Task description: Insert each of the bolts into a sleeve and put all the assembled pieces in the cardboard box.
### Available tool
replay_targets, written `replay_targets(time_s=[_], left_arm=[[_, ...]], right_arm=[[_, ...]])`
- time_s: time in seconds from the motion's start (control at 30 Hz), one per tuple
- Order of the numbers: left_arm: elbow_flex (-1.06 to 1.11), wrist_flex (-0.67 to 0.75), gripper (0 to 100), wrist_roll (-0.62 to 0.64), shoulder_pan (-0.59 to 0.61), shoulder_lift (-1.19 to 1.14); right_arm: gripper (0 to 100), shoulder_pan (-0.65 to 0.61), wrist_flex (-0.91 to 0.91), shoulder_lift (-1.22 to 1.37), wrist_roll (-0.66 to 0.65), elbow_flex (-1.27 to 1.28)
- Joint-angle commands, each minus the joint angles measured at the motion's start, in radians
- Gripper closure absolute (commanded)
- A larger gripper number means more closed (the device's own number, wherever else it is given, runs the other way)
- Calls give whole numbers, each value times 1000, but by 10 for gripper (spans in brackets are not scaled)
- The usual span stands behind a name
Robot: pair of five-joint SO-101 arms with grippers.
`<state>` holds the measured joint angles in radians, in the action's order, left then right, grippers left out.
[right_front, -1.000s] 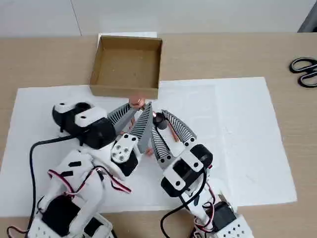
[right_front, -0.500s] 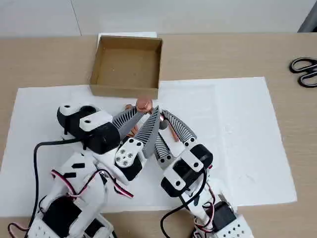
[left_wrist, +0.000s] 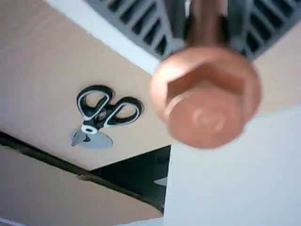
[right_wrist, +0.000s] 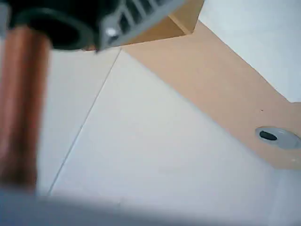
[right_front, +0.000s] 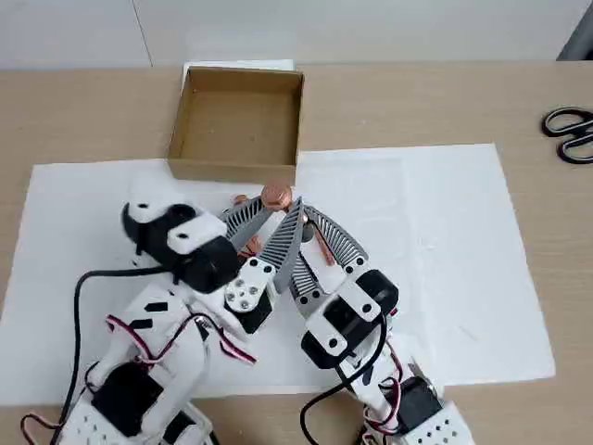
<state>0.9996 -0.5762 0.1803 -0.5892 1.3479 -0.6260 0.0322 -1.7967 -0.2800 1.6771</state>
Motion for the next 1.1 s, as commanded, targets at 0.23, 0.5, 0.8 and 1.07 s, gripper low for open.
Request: replay_targets(time_s=[0.23,0.5,0.8,1.07], left_arm=[[-2,31,994,-14,2,3],[-8,-66,994,-15,2,3],[-1,-68,994,-61,0,0],[1,-69,991,-61,0,-5]], right_arm=[[993,-4,-16,-16,-3,6],[993,-4,-16,-16,-3,6],[993,-4,-16,-16,-3,6],[993,-4,-16,-16,-3,6]])
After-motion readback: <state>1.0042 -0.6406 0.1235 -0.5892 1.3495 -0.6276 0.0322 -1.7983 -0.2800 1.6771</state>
